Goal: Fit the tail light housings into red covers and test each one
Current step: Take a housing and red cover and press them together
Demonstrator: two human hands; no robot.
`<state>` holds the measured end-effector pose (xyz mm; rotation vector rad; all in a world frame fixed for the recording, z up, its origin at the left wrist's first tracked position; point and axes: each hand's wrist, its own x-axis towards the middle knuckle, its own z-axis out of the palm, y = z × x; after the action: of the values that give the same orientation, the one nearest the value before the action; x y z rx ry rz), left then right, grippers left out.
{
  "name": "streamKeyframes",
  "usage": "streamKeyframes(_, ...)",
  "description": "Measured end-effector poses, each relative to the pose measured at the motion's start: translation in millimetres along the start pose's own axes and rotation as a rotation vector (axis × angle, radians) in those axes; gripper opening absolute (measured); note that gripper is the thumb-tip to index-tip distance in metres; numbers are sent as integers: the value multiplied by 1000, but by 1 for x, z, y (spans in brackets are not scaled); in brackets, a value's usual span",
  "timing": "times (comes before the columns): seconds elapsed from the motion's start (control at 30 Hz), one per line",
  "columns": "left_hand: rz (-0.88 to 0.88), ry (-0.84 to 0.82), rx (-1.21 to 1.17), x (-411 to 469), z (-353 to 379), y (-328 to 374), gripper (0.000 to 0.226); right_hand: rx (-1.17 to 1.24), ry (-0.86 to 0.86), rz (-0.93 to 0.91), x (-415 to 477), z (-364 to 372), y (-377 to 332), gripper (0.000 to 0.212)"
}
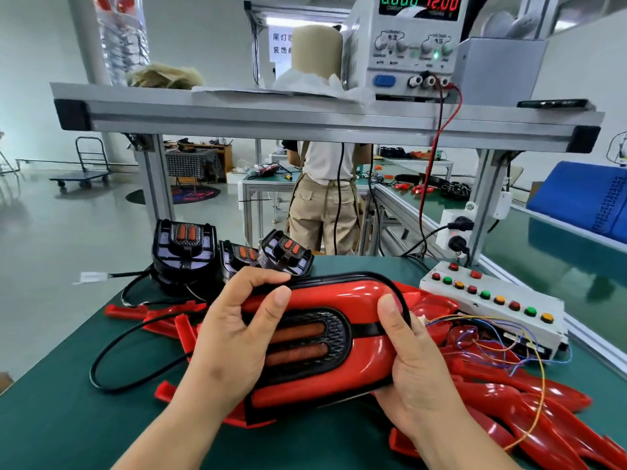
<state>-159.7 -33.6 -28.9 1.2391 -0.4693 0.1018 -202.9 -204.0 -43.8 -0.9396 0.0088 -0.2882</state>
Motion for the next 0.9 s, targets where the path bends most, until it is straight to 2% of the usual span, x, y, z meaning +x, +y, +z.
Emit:
streamKeyframes(0.13,-33,-15,-67,-3,3,0,24,-7,16,4,1,-1,1,61)
streamKeyframes(0.3,-22,27,-85,-3,7,5,13,20,15,-15,1,1,2,50)
streamKeyframes(0.43,-32,14,-85,-2,5,5,15,18,29,-28,-1,4,1,42)
streamKeyframes(0.57,-57,-43,-50,2,-1,-1,25,-7,74,-30,-3,5,1,45)
streamKeyframes(0.67,-31,-54,52,2,-6,-3,44,-4,105,-23,-2,3,0,39)
streamKeyframes(0.73,-137,-56,-49,1,-5,-6,49,-4,102,-11,-1,2,0,36)
streamKeyframes(0.8,-206,-34,-162,-1,-3,-9,41,-17,96,-15,-1,2,0,39)
streamKeyframes(0.9,-175,37,-182,-1,-1,-7,30,-19,70,-16,-3,4,1,42)
